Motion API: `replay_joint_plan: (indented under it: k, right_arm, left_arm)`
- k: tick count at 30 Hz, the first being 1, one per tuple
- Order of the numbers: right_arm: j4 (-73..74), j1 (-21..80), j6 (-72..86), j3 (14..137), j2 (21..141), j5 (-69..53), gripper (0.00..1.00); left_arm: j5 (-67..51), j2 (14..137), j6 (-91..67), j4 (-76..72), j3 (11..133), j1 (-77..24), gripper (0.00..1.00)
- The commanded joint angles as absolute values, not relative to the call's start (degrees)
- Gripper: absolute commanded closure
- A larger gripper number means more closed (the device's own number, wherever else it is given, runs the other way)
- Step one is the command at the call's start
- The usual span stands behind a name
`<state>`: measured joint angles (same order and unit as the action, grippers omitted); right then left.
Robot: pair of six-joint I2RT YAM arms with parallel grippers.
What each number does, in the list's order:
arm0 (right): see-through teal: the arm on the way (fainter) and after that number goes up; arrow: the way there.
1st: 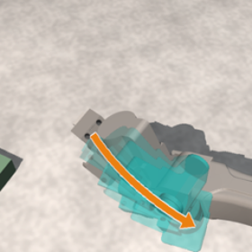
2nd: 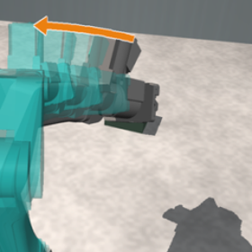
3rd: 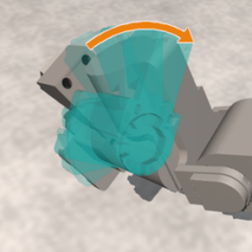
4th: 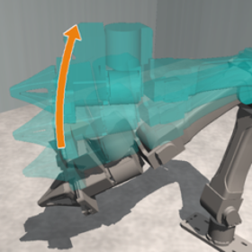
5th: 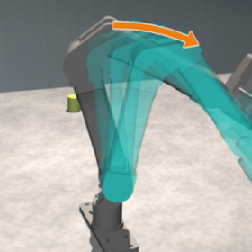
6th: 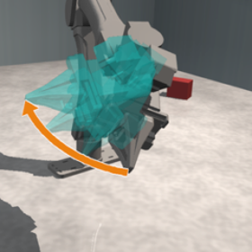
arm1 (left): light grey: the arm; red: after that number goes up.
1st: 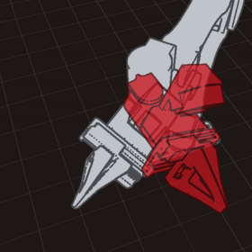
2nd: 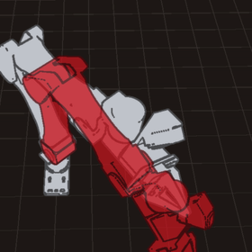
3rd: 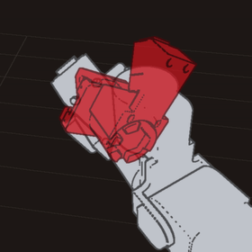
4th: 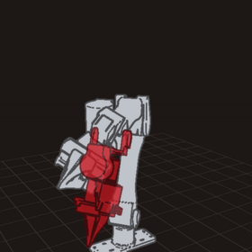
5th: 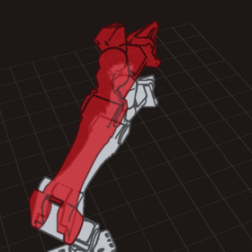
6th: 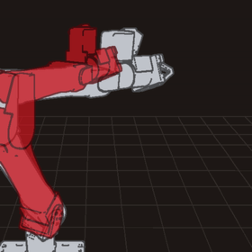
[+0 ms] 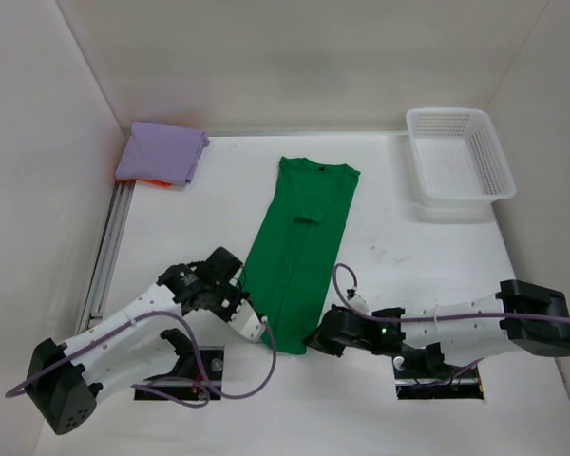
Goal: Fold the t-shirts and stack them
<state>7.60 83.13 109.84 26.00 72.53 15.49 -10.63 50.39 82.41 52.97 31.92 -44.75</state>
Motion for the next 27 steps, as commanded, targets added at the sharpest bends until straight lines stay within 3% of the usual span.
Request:
replay_joint_plan:
  k: [1,13,20,27]
  right_arm:
    - [7.3,79.5,102.9,29.8,68.5,15.6,1.0]
    - [11.0,52.5,82.5,34.4,60.2,9.0,1.0]
    - [9.8,39.3,73.1,38.0,64.7,2.4,1.0]
    - [7.6,32.7,67.2,42.7,73.6,-1.9,1.0]
  left_arm:
    - [-19.8,53.9,80.1,55.4,40.1,-39.4,1.0]
    - [-27.0,77.0,69.3,48.0,62.1,-25.5,0.99]
    - [-26.4,88.8,62.5,39.2,72.0,-24.2,0.98]
    - [-23.6,98.0,59.2,37.3,79.0,-23.8,0.95]
